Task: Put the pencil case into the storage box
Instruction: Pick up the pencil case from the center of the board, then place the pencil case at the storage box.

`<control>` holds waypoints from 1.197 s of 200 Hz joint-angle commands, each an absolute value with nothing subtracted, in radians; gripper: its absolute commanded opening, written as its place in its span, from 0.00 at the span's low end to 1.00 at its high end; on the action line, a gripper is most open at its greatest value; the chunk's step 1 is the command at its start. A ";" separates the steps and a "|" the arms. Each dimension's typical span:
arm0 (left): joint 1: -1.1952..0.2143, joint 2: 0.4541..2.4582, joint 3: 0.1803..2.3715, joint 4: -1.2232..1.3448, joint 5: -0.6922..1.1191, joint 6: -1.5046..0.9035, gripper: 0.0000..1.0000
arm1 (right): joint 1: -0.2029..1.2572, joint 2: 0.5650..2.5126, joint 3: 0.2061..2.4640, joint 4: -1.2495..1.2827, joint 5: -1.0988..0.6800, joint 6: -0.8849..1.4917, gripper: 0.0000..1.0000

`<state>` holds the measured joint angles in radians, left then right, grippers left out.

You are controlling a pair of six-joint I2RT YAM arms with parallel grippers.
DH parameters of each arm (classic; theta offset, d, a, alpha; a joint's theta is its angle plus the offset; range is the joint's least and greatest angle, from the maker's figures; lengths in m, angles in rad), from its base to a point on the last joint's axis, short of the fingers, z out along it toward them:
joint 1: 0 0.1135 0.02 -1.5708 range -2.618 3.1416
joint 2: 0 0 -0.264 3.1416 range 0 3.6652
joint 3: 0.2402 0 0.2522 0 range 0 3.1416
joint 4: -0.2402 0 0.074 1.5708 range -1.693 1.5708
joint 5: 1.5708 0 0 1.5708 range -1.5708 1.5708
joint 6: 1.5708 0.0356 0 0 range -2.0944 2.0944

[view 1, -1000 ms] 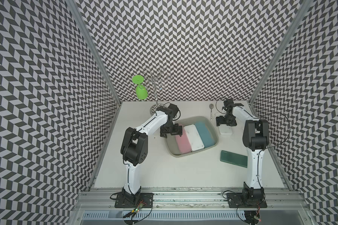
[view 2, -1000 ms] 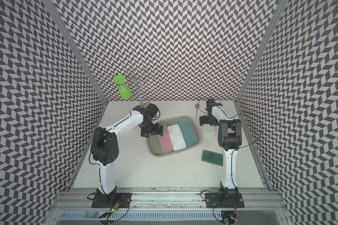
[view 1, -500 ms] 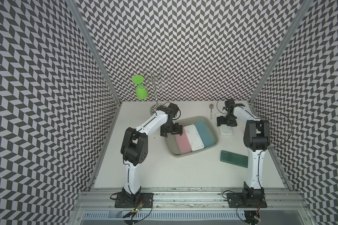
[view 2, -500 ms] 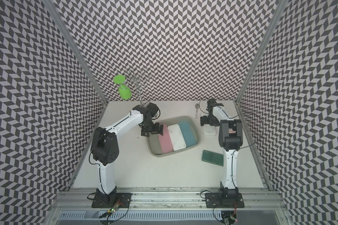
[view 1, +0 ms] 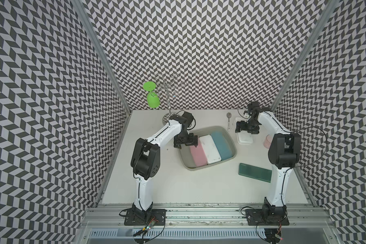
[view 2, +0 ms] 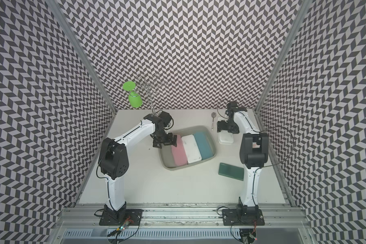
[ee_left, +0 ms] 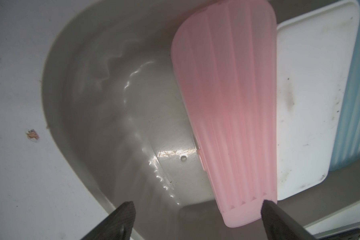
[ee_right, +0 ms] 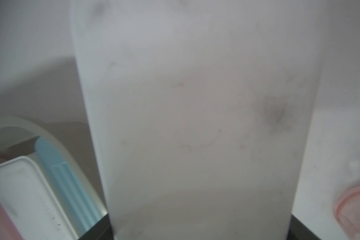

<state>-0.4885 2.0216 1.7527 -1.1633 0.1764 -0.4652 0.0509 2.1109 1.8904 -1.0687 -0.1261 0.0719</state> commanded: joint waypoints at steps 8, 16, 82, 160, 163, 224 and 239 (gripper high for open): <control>-0.489 2.006 1.743 -1.150 0.160 -0.476 1.00 | 0.180 2.017 1.919 -1.088 -0.163 0.119 0.89; -0.488 2.006 1.742 -1.148 0.159 -0.479 1.00 | 0.218 2.005 1.915 -1.088 -0.169 0.136 0.89; -0.476 1.995 1.746 -1.152 0.150 -0.467 1.00 | 0.415 2.034 1.902 -1.066 -0.193 0.191 0.90; -0.399 1.947 1.678 -1.138 0.136 -0.440 1.00 | 0.465 2.048 1.784 -0.996 -0.209 0.195 0.90; -0.398 1.947 1.677 -1.138 0.135 -0.438 1.00 | 0.467 2.053 1.784 -0.996 -0.209 0.196 0.90; -0.394 1.942 1.660 -1.123 0.142 -0.441 1.00 | 0.494 2.074 1.758 -0.976 -0.196 0.206 1.00; -0.394 1.943 1.657 -1.120 0.143 -0.442 1.00 | 0.495 2.075 1.755 -0.977 -0.205 0.205 1.00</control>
